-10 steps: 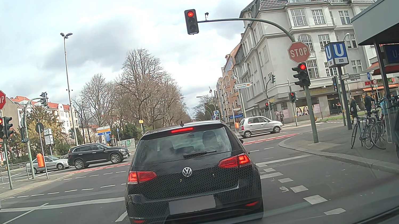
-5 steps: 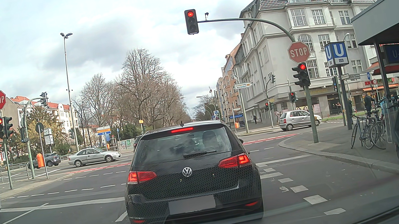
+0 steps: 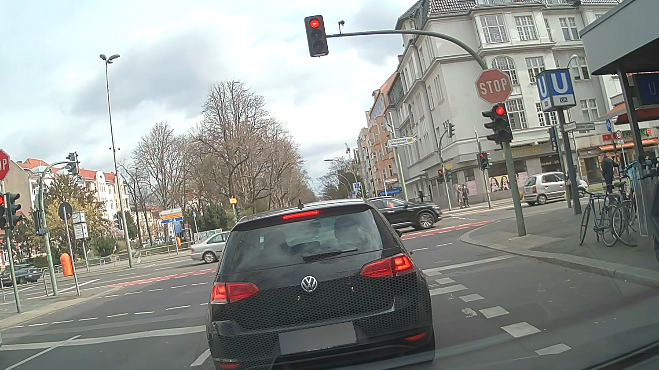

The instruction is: Follow the waypoints while adhering to traffic rules and regulations

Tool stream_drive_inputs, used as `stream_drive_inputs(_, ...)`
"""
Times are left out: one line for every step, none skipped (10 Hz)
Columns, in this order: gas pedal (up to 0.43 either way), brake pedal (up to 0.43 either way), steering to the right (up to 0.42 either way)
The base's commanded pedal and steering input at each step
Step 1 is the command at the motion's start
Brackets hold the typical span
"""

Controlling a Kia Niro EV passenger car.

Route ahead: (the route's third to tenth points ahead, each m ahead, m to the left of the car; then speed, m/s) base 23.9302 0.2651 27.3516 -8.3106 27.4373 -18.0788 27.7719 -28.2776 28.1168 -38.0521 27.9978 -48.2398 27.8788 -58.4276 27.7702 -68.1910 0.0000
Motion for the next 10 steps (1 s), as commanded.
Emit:
stream_drive_inputs(0.0,0.396,-0.062)
stream_drive_inputs(0.0,0.396,-0.062)
stream_drive_inputs(0.0,0.396,-0.062)
stream_drive_inputs(0.0,0.396,-0.062)
stream_drive_inputs(0.0,0.396,-0.062)
stream_drive_inputs(0.0,0.396,-0.062)
stream_drive_inputs(0.0,0.396,-0.062)
stream_drive_inputs(0.0,0.396,-0.062)
stream_drive_inputs(0.0,0.39,-0.062)
stream_drive_inputs(0.0,0.396,-0.062)
